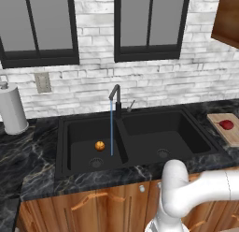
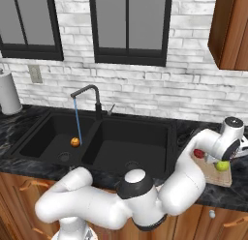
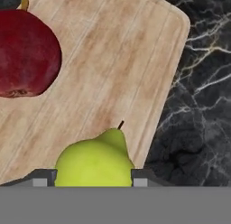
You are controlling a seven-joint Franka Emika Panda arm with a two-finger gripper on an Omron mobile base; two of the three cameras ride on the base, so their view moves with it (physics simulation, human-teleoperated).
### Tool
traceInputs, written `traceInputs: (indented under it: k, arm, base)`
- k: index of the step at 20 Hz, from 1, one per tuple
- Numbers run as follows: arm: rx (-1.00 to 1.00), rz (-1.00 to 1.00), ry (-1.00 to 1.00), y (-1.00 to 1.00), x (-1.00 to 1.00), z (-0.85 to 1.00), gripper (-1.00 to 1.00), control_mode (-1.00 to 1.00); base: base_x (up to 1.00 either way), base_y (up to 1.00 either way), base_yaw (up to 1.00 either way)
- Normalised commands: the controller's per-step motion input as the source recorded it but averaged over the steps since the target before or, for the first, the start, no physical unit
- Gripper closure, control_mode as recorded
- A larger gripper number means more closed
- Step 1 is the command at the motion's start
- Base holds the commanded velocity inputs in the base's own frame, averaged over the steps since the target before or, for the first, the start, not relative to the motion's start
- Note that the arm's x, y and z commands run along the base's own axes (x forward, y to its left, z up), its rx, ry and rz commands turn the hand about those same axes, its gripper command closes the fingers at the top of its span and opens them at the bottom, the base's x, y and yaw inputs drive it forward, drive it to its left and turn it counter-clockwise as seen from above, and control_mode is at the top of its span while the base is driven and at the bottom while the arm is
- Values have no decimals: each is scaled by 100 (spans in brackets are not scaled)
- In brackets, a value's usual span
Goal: Pick the pear, pear, orange from the sink and place them on the cutting board to airdry. Then turn off the sink faucet.
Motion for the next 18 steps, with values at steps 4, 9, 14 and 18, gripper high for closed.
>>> traceInputs:
  k: [4,9,14,18]
  arm:
    - [4,4,9,-12,9,-32,-100,-100]
    - [4,5,0,0,-5,-2,-100,-100]
    - [2,5,0,11,-28,1,-100,-100]
    - [0,7,0,36,-30,39,-100,-100]
  base:
    - [0,0,0]
    - [0,0,0]
    - [0,0,0]
    - [0,0,0]
